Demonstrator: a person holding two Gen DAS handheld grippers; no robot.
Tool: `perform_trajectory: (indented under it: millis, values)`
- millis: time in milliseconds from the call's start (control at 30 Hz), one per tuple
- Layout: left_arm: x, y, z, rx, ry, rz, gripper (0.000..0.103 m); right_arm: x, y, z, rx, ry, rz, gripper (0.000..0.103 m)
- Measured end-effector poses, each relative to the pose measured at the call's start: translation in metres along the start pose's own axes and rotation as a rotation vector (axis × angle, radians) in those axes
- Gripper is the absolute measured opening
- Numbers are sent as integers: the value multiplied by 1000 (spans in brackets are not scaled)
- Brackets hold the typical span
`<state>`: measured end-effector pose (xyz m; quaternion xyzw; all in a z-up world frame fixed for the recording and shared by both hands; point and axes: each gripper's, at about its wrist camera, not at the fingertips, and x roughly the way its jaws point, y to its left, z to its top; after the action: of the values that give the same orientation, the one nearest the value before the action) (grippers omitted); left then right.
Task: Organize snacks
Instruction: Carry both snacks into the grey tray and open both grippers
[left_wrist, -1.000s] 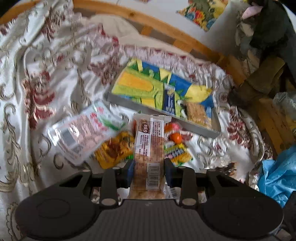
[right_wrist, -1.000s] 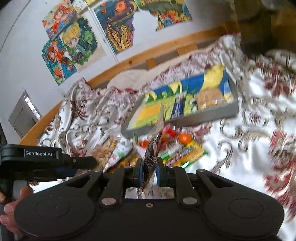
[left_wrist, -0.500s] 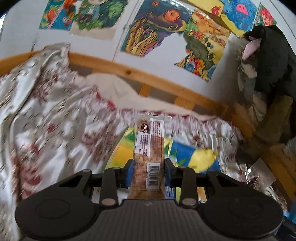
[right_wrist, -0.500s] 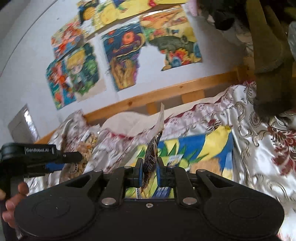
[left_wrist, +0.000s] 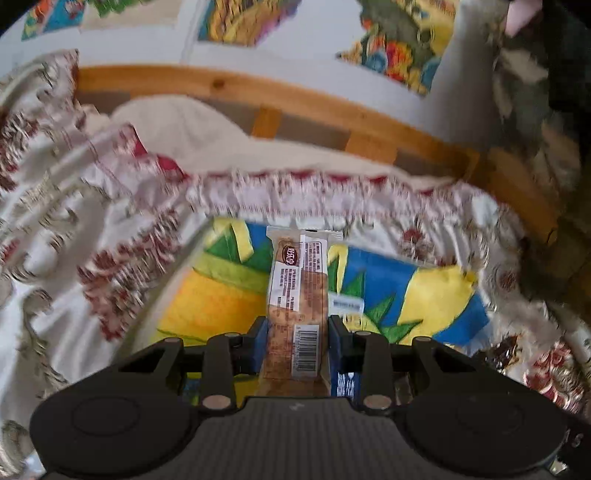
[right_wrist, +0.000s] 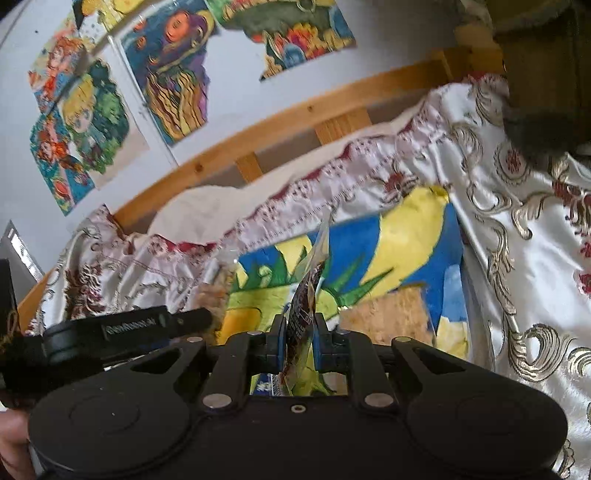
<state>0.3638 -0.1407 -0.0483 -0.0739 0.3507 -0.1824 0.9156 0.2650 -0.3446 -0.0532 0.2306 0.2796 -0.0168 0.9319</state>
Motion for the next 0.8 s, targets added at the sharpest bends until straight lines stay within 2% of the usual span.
perform_trajectory:
  millis: [200, 367, 567, 600, 700, 767, 800]
  values:
    - [18, -7, -14, 49, 56, 19, 37, 13, -3, -5, 2, 43, -27, 16]
    - [26, -13, -22, 89, 85, 63, 37, 17, -2, -5, -14, 74, -72, 25]
    - [27, -16, -23, 105, 103, 79, 38, 18, -6, -3, -9, 103, -104, 28]
    - [26, -16, -23, 105, 106, 80, 38, 18, -6, -2, -10, 114, -116, 31]
    - [24, -17, -22, 103, 116, 89, 40, 17, -7, 3, 2, 149, -139, 49]
    - [22, -16, -21, 102, 124, 91, 47, 12, -7, 7, 15, 156, -153, 67]
    - [19, -15, -21, 100, 123, 91, 48, 9, -7, 10, 18, 159, -153, 70]
